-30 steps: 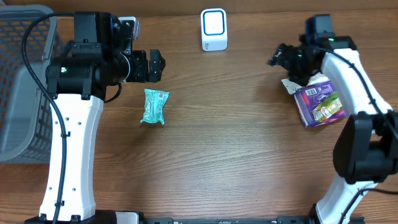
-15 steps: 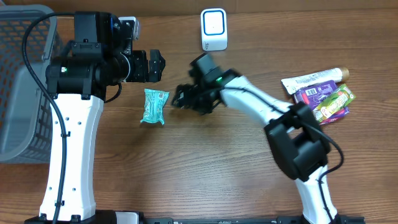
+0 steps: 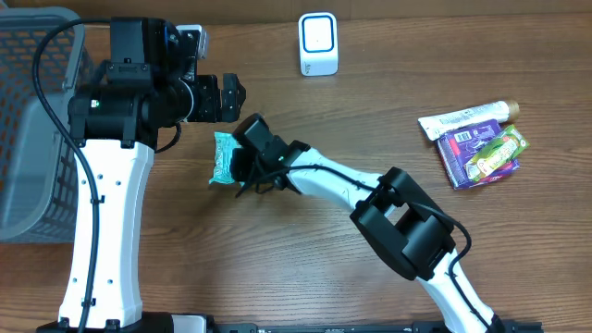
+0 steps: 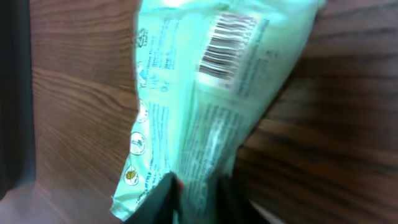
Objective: Scan the item barcode
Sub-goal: 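Grasp the light-green wipes pack with the right gripper, drag it right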
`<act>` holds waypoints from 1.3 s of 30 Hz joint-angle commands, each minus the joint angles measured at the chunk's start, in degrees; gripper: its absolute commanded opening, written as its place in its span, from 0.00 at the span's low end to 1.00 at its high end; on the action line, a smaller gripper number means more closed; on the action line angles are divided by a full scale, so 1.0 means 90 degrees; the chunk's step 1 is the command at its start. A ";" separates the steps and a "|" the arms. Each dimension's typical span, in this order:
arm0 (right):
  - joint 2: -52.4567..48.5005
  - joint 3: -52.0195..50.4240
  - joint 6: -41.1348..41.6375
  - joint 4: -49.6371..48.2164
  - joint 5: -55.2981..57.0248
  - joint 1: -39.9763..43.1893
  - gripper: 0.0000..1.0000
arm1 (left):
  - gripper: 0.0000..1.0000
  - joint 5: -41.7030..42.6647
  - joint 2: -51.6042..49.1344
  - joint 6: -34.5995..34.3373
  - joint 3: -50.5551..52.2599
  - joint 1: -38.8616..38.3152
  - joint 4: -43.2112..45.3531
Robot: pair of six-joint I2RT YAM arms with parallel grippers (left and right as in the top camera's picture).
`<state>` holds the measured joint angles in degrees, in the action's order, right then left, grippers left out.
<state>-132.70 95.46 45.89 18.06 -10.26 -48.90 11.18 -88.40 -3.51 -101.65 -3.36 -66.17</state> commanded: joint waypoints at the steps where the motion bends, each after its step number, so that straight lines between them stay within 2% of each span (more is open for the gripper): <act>1: -0.0056 0.0012 0.0066 0.0143 0.0342 -0.0092 0.04 | 1.00 0.0032 -0.0039 -0.0087 -0.0068 -0.0005 0.0005; 3: -0.0049 0.0017 0.0024 0.0527 0.0223 -0.0049 0.04 | 1.00 0.0032 -0.0039 -0.0087 -0.0068 -0.0005 0.0005; 7: 0.0233 0.0022 -0.1185 0.1384 -0.0172 0.0301 0.04 | 1.00 0.0032 -0.0039 -0.0087 -0.0070 -0.0005 0.0005; 10: 0.0848 0.0034 -0.3349 0.2368 -0.1163 0.0913 0.04 | 1.00 0.0032 -0.0039 -0.0087 -0.0070 -0.0005 0.0005; 11: 0.0957 0.0034 -0.3830 0.2565 -0.1290 0.1015 0.04 | 1.00 0.0032 -0.0039 -0.0087 -0.0070 -0.0005 0.0007; 12: 0.1078 0.0034 -0.4699 0.2883 -0.1387 0.1129 0.04 | 1.00 0.0032 -0.0039 -0.0087 -0.0070 -0.0005 0.0007; 13: 0.1214 0.0034 -0.5712 0.3395 -0.1277 0.1265 0.04 | 1.00 0.0032 -0.0039 -0.0087 -0.0068 -0.0005 0.0005; 15: 0.1297 0.0034 -0.7016 0.4163 -0.0767 0.1440 0.08 | 1.00 0.0032 -0.0039 -0.0087 -0.0068 -0.0005 0.0005; 17: 0.1290 0.0015 -0.7844 0.4663 0.0170 0.1608 0.10 | 1.00 0.0032 -0.0039 -0.0087 -0.0068 -0.0005 0.0005; 21: 0.1280 -0.0024 -0.7958 0.4243 0.2115 0.2016 0.26 | 1.00 0.0032 -0.0039 -0.0087 -0.0068 -0.0005 0.0007; 22: 0.1280 -0.0010 -0.7706 0.3917 0.2531 0.2144 0.34 | 1.00 0.0032 -0.0039 -0.0087 -0.0068 -0.0005 0.0005; 23: 0.1285 0.0012 -0.7451 0.3701 0.2761 0.2237 0.37 | 1.00 0.0032 -0.0039 -0.0087 -0.0070 -0.0005 0.0005; 25: 0.1307 0.0180 -0.7113 0.3604 0.2773 0.2414 0.41 | 1.00 0.0032 -0.0039 -0.0090 -0.0070 -0.0005 0.0005; 27: 0.1324 0.0437 -0.6465 0.3670 0.2613 0.2538 0.57 | 1.00 0.0032 -0.0039 -0.0087 -0.0068 -0.0005 0.0005; 28: 0.1328 0.0646 -0.5943 0.3781 0.2344 0.2584 0.68 | 1.00 0.0032 -0.0039 -0.0087 -0.0068 -0.0005 0.0005; 30: 0.1328 0.0906 -0.5561 0.3959 0.1542 0.2599 0.75 | 1.00 0.0032 -0.0039 -0.0087 -0.0070 -0.0005 0.0005; 32: 0.1328 0.0952 -0.5571 0.4010 0.1090 0.2596 0.76 | 1.00 0.0032 -0.0039 -0.0087 -0.0068 -0.0005 0.0005; 35: 0.1328 0.0947 -0.5673 0.4036 0.1059 0.2630 0.76 | 1.00 0.0032 -0.0039 -0.0087 -0.0070 -0.0005 0.0005; 39: 0.1326 0.0940 -0.6783 0.4141 0.0753 0.2815 0.80 | 1.00 0.0032 -0.0039 -0.0087 -0.0070 -0.0005 0.0005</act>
<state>-122.69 102.91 -8.40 55.13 0.45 -25.12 11.18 -88.40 -3.51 -101.65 -3.36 -66.17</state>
